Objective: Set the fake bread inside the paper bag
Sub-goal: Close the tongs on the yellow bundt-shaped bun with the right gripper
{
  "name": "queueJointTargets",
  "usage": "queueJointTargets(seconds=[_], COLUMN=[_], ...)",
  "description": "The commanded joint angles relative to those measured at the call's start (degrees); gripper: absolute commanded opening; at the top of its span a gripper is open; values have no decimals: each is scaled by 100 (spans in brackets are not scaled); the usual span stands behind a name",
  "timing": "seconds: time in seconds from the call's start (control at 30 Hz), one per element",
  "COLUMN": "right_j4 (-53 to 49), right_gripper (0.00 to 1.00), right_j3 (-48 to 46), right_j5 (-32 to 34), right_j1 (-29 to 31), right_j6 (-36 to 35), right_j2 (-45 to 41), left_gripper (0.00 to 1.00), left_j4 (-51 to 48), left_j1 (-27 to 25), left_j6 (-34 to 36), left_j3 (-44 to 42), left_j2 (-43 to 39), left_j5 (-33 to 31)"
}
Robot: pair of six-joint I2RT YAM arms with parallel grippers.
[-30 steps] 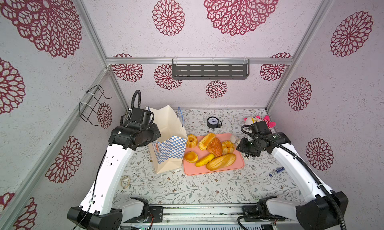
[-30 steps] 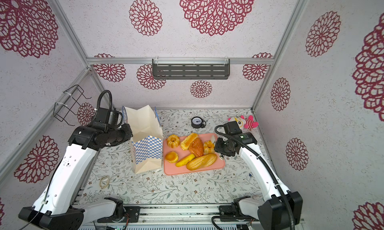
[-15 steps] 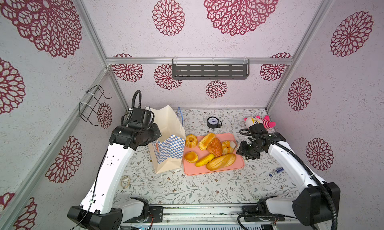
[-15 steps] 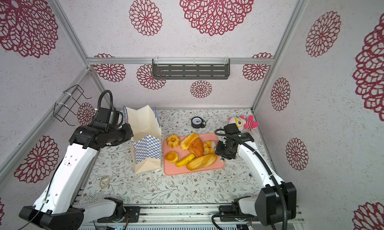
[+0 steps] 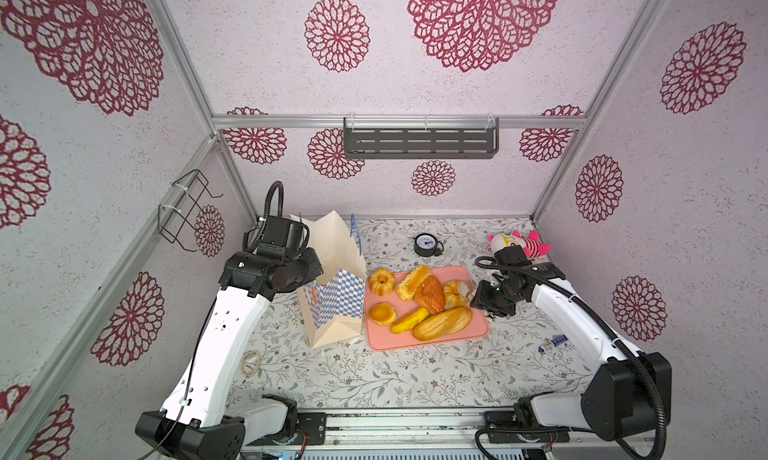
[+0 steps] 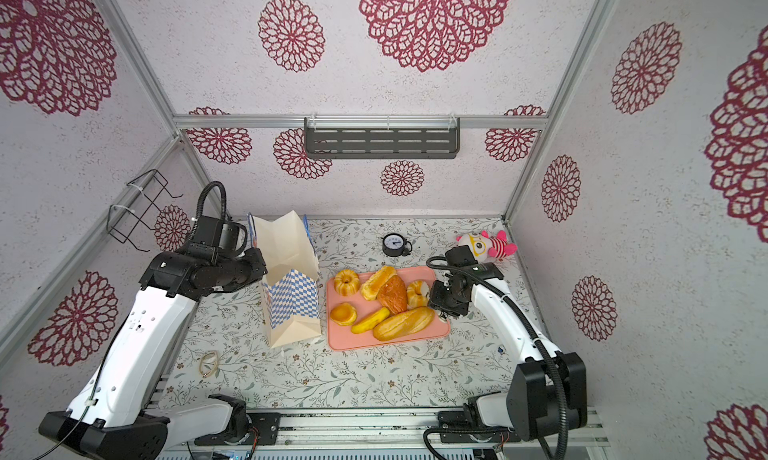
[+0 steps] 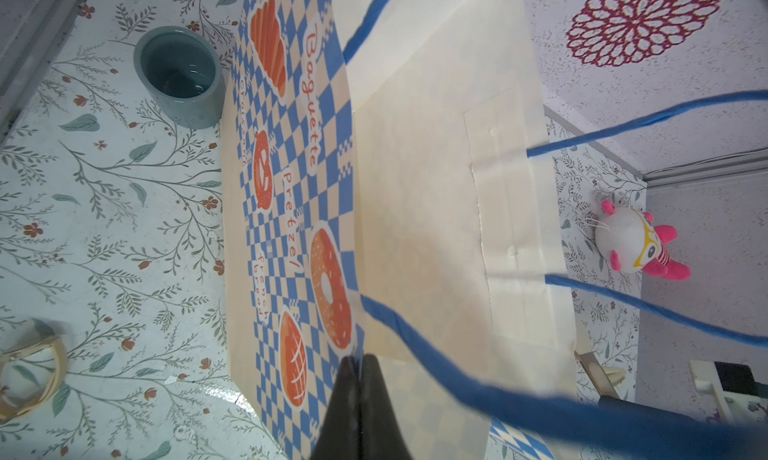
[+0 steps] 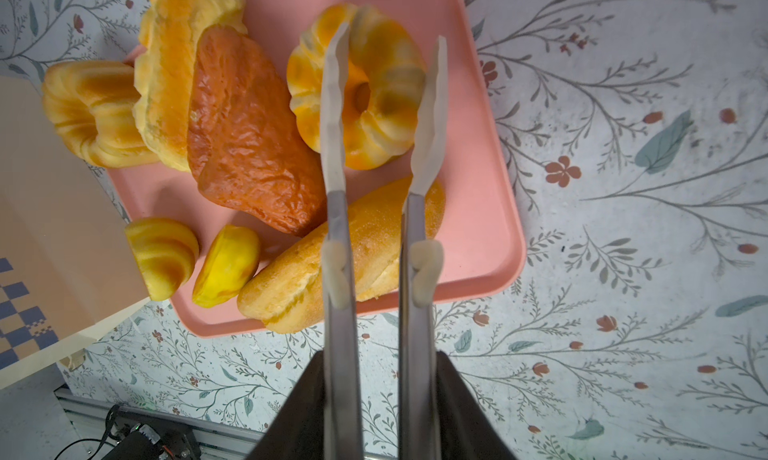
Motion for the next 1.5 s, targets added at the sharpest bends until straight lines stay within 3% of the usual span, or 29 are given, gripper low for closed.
queueJointTargets(seconds=[0.0, 0.53, 0.97, 1.47], right_j4=[96, -330, -296, -654], right_gripper=[36, 37, 40, 18], right_j3=[-51, 6, 142, 708], right_j5=[-40, -38, 14, 111], right_j1=[-41, -39, -51, -69], right_j6=[-138, -191, -362, -371], right_j2=[0, -391, -90, -267], left_gripper=[0, 0, 0, 0], left_j4=[210, 210, 223, 219], left_j1=[-13, -4, -7, 4], left_j6=[49, 67, 27, 38], left_j3=[-15, 25, -45, -69], left_j2=[-14, 13, -57, -80], left_j5=[23, -9, -13, -47])
